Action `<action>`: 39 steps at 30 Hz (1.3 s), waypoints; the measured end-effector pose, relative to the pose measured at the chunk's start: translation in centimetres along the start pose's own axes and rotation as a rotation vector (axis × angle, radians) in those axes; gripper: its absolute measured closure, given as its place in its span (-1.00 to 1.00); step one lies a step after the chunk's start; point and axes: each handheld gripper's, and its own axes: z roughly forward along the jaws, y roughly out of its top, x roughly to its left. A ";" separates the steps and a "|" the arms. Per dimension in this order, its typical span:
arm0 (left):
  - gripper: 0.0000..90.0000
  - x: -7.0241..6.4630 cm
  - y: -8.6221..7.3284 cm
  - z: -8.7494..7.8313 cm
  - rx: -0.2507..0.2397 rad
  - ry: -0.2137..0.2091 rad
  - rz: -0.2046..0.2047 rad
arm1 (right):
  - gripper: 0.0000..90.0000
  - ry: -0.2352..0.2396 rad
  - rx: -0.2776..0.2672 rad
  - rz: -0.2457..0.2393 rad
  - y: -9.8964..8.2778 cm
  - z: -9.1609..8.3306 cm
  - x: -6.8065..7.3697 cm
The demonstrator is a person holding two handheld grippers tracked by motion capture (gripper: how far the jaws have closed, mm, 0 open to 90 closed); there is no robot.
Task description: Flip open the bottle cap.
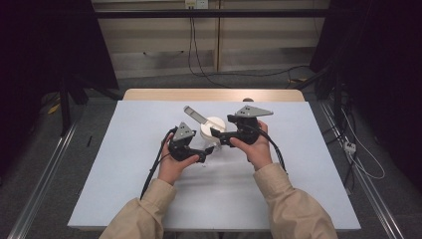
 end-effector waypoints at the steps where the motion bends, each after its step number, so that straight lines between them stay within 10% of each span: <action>1: -0.80 0.0 0.0 -0.2 -0.007 -0.003 0.000 | -0.66 0.000 0.002 -0.005 -0.1 -0.1 0.0; 39: -0.83 1.0 -4.2 -6.5 0.026 -0.004 -0.028 | -0.81 -0.058 0.025 -0.009 -8.8 -8.6 -1.4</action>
